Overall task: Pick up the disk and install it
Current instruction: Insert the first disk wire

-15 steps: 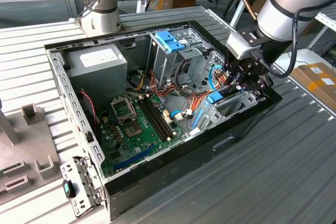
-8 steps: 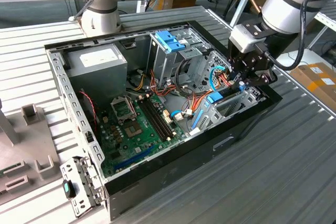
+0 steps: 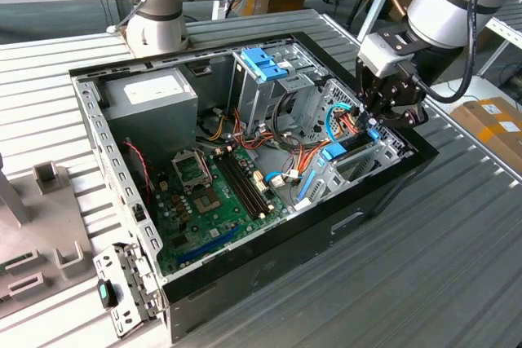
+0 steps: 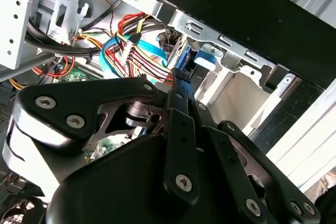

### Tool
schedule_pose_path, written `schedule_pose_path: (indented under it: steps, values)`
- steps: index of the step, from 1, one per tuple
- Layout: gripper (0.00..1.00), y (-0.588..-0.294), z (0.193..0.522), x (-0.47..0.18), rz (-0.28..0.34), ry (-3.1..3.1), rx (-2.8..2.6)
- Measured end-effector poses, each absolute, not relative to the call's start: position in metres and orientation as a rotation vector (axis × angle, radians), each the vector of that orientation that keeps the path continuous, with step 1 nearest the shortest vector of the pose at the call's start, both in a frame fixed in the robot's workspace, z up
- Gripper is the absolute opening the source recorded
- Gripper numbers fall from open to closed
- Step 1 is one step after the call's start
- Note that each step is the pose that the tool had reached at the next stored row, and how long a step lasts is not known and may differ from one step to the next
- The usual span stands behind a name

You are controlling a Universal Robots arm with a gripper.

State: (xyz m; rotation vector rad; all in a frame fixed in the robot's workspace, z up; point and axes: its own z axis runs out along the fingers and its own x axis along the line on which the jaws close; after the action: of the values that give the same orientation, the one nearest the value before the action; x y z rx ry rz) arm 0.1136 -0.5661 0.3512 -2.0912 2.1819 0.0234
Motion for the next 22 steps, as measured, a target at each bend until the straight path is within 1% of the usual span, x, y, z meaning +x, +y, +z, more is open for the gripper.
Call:
schedule_pose_path:
  steps: [2, 6, 12, 16, 18, 22]
  values:
    - [0.11, -0.567, 0.352, 0.114, 0.023, 2.182, -2.091]
    - [0.11, -0.567, 0.367, 0.114, 0.024, 2.182, -2.091]
    - [0.11, -0.577, 0.369, 0.108, 0.024, 2.181, -2.092]
    - [0.11, -0.583, 0.369, 0.092, 0.022, 2.180, -2.091]
    - [0.11, -0.584, 0.368, 0.083, 0.022, 2.180, -2.091]
    - [0.11, -0.584, 0.368, 0.082, 0.022, 2.180, -2.091]
